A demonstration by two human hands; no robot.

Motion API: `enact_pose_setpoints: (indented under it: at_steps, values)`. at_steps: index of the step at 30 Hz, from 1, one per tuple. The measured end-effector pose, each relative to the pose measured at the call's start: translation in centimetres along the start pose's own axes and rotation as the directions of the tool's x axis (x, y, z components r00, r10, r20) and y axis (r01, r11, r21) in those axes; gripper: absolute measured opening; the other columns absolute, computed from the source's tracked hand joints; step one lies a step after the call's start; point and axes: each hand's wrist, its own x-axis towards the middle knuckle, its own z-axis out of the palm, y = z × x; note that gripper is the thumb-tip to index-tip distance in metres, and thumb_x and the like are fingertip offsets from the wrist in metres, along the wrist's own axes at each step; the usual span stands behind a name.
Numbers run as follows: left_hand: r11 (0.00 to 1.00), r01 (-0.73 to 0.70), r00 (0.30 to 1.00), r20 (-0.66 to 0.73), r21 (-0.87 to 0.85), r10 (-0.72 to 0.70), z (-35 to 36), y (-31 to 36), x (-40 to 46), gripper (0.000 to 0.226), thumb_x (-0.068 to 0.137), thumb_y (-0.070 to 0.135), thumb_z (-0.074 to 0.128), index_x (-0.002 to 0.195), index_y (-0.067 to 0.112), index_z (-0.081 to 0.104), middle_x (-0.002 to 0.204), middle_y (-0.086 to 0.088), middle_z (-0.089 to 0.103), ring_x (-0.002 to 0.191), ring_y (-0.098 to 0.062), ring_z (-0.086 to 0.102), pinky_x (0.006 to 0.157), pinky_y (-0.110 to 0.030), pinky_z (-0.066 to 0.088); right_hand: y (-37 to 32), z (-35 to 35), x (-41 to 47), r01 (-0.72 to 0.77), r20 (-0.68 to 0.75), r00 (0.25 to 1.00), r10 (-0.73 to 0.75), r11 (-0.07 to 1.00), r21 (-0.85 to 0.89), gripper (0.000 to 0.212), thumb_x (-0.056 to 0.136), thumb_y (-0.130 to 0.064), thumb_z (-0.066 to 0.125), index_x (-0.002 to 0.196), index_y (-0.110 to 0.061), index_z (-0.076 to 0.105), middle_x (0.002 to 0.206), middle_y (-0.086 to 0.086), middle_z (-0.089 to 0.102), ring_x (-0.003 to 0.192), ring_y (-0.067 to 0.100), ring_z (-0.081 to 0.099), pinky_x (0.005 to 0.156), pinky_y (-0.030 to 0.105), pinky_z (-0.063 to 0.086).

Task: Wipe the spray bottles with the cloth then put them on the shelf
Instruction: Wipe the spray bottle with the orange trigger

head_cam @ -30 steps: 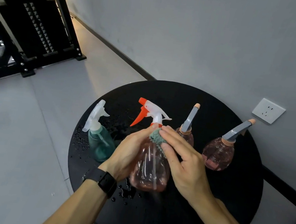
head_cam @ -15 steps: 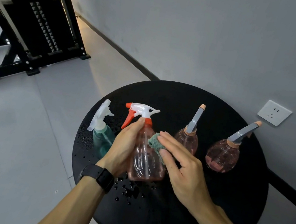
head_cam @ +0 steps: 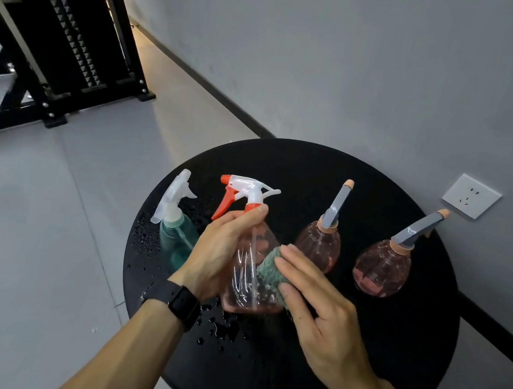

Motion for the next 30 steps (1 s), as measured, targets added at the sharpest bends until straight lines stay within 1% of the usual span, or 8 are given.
enact_pose_setpoints:
  at_steps: [4, 8, 10, 14, 18, 24, 27, 30]
  values:
    - [1.0, -0.007, 0.998, 0.06, 0.011, 0.006, 0.1, -0.2, -0.2, 0.048, 0.08, 0.047, 0.077, 0.106, 0.006, 0.069, 0.091, -0.012, 0.07, 0.082, -0.029, 0.067, 0.084, -0.045, 0.055, 0.2, 0.0, 1.3, -0.002, 0.0, 1.0, 0.002, 1.0, -0.021, 0.036, 0.096, -0.02, 0.053, 0.13, -0.013, 0.058, 0.139, -0.004, 0.055, 0.134, 0.007, 0.045, 0.11, 0.022, 0.035]
    - [0.996, 0.031, 0.98, 0.196, 0.08, -0.046, 0.2, -0.2, -0.3, 0.048, 0.086, 0.049, 0.071, 0.115, 0.01, 0.072, 0.11, -0.015, 0.072, 0.1, -0.03, 0.07, 0.098, -0.047, 0.052, 1.0, -0.2, 2.9, -0.049, -0.004, 0.999, 0.049, 0.999, -0.018, 0.035, 0.095, -0.013, 0.058, 0.13, -0.01, 0.06, 0.138, -0.005, 0.055, 0.133, 0.003, 0.045, 0.11, 0.018, 0.035]
    - [0.993, 0.059, 0.974, 0.213, 0.1, -0.079, 0.3, -0.2, -0.3, 0.047, 0.088, 0.051, 0.068, 0.115, 0.014, 0.074, 0.113, -0.013, 0.073, 0.106, -0.029, 0.069, 0.103, -0.048, 0.049, 1.3, -0.2, 3.3, -0.055, -0.019, 0.998, 0.055, 0.998, -0.027, 0.036, 0.093, -0.008, 0.058, 0.129, -0.01, 0.06, 0.137, -0.006, 0.055, 0.133, 0.003, 0.046, 0.11, 0.018, 0.035]
    - [0.993, 0.072, 0.98, 0.181, 0.092, -0.087, 0.4, -0.2, -0.5, 0.038, 0.094, 0.046, 0.06, 0.105, 0.013, 0.076, 0.099, -0.01, 0.073, 0.094, -0.026, 0.068, 0.103, -0.051, 0.048, 1.5, 0.4, 3.1, -0.058, 0.002, 0.998, 0.058, 0.998, -0.023, 0.037, 0.093, -0.006, 0.059, 0.129, -0.011, 0.06, 0.138, -0.004, 0.056, 0.133, 0.004, 0.045, 0.11, 0.02, 0.035]
    - [0.994, 0.092, 0.989, 0.107, 0.056, -0.097, 0.6, 0.0, -0.6, 0.046, 0.096, 0.043, 0.056, 0.108, 0.002, 0.072, 0.089, -0.011, 0.071, 0.078, -0.023, 0.068, 0.082, -0.039, 0.054, 1.0, 0.5, 2.5, -0.053, 0.018, 0.998, 0.052, 0.999, 0.004, 0.035, 0.095, -0.009, 0.058, 0.13, -0.012, 0.06, 0.138, -0.003, 0.055, 0.134, 0.006, 0.045, 0.11, 0.022, 0.036]
    - [1.0, 0.009, 0.999, 0.049, 0.026, -0.01, 0.4, 0.1, -0.5, 0.053, 0.076, 0.046, 0.079, 0.104, 0.002, 0.068, 0.089, -0.012, 0.07, 0.078, -0.023, 0.068, 0.079, -0.038, 0.057, 0.1, 0.6, 0.8, 0.005, 0.024, 1.0, -0.005, 1.0, -0.021, 0.036, 0.095, -0.017, 0.053, 0.131, -0.012, 0.058, 0.14, -0.004, 0.054, 0.136, 0.009, 0.043, 0.111, 0.022, 0.035]
    - [0.999, -0.036, 0.999, -0.016, 0.004, 0.036, 0.3, 0.1, -0.3, 0.056, 0.075, 0.046, 0.079, 0.109, 0.002, 0.069, 0.102, -0.009, 0.077, 0.085, -0.023, 0.073, 0.085, -0.039, 0.059, -0.1, 0.4, -0.1, 0.021, 0.023, 1.0, -0.02, 1.0, -0.015, 0.037, 0.095, -0.016, 0.053, 0.132, -0.013, 0.056, 0.141, -0.006, 0.053, 0.136, 0.01, 0.043, 0.111, 0.024, 0.036]
    - [0.996, -0.082, 0.995, -0.05, 0.029, 0.083, -0.1, 0.4, 0.0, 0.052, 0.079, 0.051, 0.074, 0.108, 0.007, 0.071, 0.103, -0.006, 0.077, 0.097, -0.023, 0.074, 0.093, -0.043, 0.057, -0.2, 0.3, -1.0, 0.062, 0.043, 0.997, -0.061, 0.998, -0.02, 0.036, 0.095, -0.013, 0.054, 0.131, -0.01, 0.057, 0.142, -0.004, 0.053, 0.136, 0.013, 0.044, 0.11, 0.027, 0.038]
